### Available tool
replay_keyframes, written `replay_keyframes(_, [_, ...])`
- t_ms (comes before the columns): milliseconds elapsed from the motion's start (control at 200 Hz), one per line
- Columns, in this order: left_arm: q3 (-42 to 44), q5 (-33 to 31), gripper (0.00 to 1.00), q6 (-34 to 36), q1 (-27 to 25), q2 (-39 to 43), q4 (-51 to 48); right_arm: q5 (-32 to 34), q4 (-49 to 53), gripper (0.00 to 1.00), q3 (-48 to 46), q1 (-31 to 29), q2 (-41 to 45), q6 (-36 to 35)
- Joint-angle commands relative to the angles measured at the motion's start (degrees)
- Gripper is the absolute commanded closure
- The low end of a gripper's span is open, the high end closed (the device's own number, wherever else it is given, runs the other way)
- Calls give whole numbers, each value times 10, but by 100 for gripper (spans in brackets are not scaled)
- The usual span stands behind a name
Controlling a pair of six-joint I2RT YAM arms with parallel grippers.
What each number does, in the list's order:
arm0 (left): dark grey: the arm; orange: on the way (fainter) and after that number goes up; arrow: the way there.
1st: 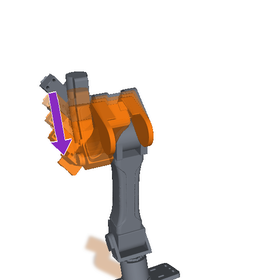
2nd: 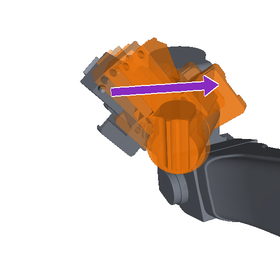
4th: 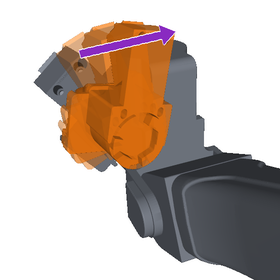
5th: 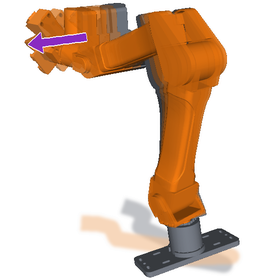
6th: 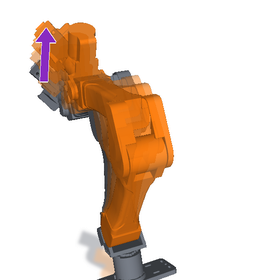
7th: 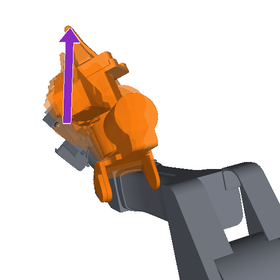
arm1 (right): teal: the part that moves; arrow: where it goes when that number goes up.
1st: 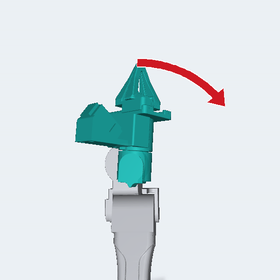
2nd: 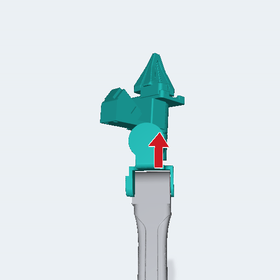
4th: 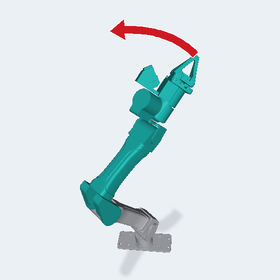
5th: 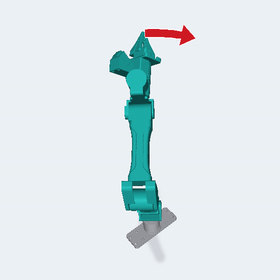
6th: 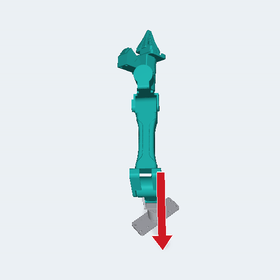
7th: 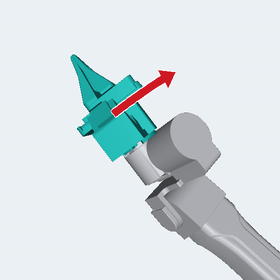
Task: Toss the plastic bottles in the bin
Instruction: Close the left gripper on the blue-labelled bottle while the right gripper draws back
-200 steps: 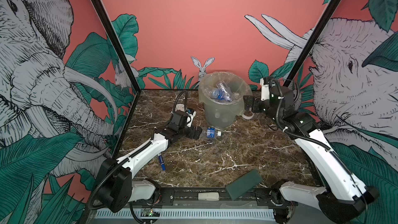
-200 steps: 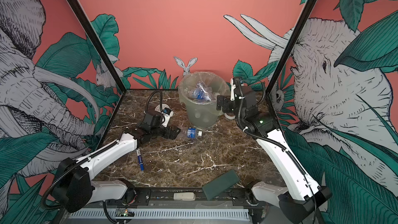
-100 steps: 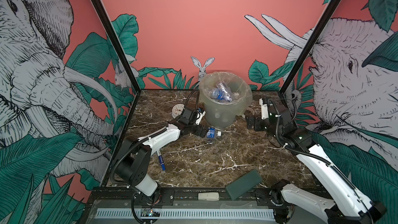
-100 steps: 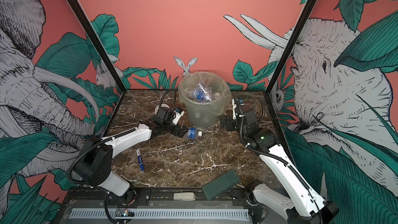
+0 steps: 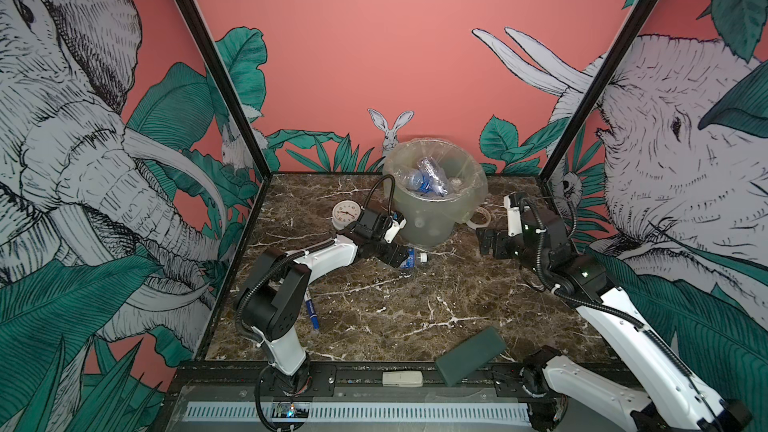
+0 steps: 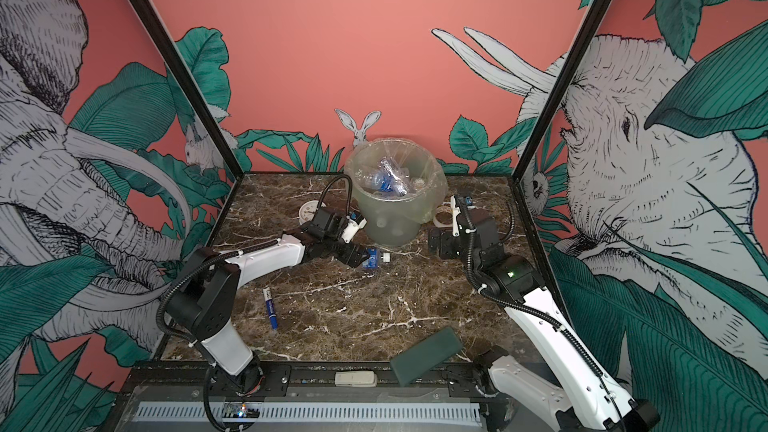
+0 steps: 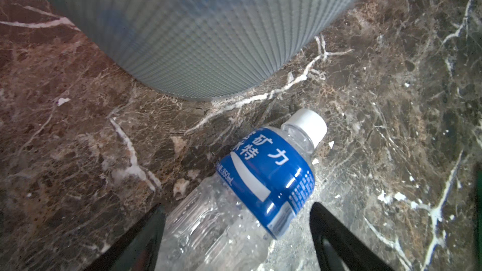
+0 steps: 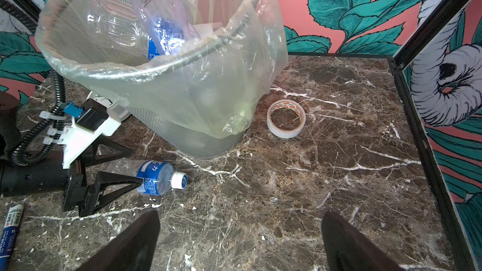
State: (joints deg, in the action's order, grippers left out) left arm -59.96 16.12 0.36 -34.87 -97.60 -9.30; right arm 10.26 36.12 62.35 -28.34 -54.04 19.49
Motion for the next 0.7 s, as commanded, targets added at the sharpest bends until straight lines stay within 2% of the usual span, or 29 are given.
replay_keyframes(0, [12,-6,13,24,-23,20,-23,1,-8,1,-5,5,3,8])
replay_keyframes(175, [35,-52,14,35,-49,34,-50,-3,-12,1,-12,5,1,13])
replay_keyframes(210, [38,-66,14,38,-72,34,-57,-5,-13,1,-13,5,1,13])
replay_keyframes(420, [45,-129,15,43,-115,25,-91,-8,-14,1,-17,6,0,14])
replay_keyframes(695, [68,-150,17,14,-131,29,-80,-12,-16,1,-31,6,6,16])
